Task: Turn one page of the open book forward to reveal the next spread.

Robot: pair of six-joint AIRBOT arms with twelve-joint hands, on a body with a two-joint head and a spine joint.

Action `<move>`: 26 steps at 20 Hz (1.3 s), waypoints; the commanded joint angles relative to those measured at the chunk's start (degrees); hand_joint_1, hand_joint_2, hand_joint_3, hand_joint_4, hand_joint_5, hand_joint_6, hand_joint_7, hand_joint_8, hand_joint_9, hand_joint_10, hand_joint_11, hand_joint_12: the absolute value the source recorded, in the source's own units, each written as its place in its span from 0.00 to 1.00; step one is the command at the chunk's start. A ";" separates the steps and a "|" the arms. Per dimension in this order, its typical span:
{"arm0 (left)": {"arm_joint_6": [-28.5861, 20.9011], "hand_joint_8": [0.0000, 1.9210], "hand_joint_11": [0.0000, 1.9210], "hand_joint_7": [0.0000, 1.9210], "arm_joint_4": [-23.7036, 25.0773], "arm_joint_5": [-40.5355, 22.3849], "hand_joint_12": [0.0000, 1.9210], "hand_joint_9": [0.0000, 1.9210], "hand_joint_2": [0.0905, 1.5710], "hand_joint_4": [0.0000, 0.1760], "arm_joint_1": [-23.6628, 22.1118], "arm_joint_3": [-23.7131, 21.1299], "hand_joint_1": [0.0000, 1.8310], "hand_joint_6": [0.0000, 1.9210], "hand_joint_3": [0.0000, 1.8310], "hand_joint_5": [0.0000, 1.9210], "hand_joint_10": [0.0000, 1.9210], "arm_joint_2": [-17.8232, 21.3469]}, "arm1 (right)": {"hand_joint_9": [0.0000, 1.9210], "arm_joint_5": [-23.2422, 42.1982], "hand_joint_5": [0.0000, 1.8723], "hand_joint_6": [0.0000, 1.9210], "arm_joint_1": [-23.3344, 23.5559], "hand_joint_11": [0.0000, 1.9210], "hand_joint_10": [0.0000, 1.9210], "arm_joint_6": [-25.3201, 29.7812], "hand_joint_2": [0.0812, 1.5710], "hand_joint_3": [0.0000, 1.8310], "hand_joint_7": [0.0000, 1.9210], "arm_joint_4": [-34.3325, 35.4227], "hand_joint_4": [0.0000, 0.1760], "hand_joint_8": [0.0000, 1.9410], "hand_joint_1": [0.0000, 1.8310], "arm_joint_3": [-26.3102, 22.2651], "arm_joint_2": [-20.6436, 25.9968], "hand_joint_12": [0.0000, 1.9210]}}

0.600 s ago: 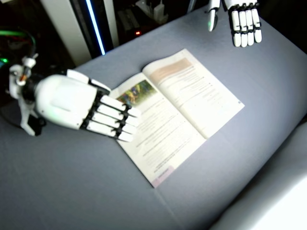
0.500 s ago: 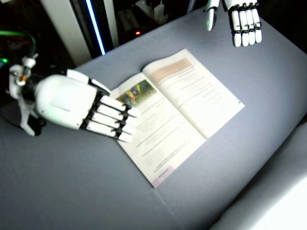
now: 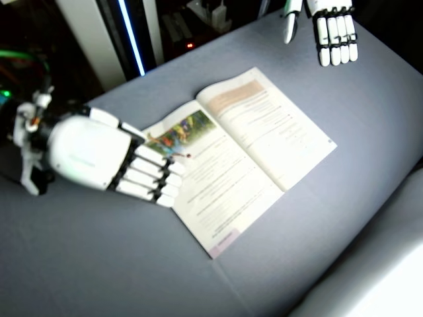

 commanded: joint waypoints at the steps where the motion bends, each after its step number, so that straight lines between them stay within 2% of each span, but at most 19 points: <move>1: -0.23 0.00 0.01 0.03 -0.03 -6.33 0.01 0.00 0.88 0.00 -0.51 0.37 0.00 0.00 0.01 0.05 0.00 -0.16 | 0.04 3.80 0.04 0.00 0.81 0.02 0.00 0.27 0.93 0.00 0.04 0.52 0.00 0.00 0.00 0.33 -0.23 0.07; 5: -0.46 0.00 0.01 0.03 0.08 -6.10 0.01 0.00 0.89 0.00 -0.68 0.53 0.00 0.00 0.01 0.04 0.00 -0.35 | 0.04 -0.26 0.04 0.00 2.09 0.02 0.00 0.42 0.92 0.00 0.04 -1.64 0.00 0.00 0.00 2.08 -2.10 0.07; 12: -0.83 0.00 0.01 0.03 0.40 -5.86 0.01 0.01 0.90 0.00 -0.77 0.70 0.00 0.00 0.01 0.05 0.00 -0.65 | 0.00 -5.69 0.01 0.00 4.74 0.00 0.00 5.54 0.87 0.00 0.01 -10.81 0.00 0.00 0.00 4.70 -5.85 0.02; 15: -0.94 0.00 0.01 0.03 0.45 -5.86 0.01 0.00 0.90 0.00 -0.80 0.75 0.00 0.00 0.01 0.05 0.00 -0.67 | 0.01 -5.69 0.02 0.00 5.62 0.00 0.00 6.66 0.84 0.00 0.03 -13.09 0.00 0.00 0.00 4.62 -6.96 0.02; 18: -1.08 0.00 0.01 0.03 0.45 -6.09 0.01 0.00 0.90 0.00 -0.80 0.76 0.00 0.00 0.00 0.05 0.00 -0.72 | 0.00 -5.26 0.00 0.00 7.35 0.01 0.00 6.66 0.85 0.00 0.01 -13.71 0.00 0.00 0.00 4.44 -8.61 0.00; 21: -1.22 0.00 0.01 0.03 0.45 -6.30 0.01 0.01 0.90 0.00 -0.84 0.77 0.00 0.00 0.00 0.05 0.00 -0.73 | 0.01 -3.02 0.03 0.01 9.48 0.02 0.00 6.67 0.86 0.00 0.02 -13.63 0.00 0.01 0.00 4.71 -10.87 0.01; 26: -1.31 0.00 0.01 0.03 0.44 -6.76 0.01 0.00 0.88 0.00 -1.11 0.96 0.00 0.00 0.00 0.05 0.00 -0.63 | 0.00 1.42 0.00 0.00 12.22 0.00 0.00 6.69 0.86 0.00 0.00 -11.46 0.00 0.00 0.00 6.09 -15.28 0.00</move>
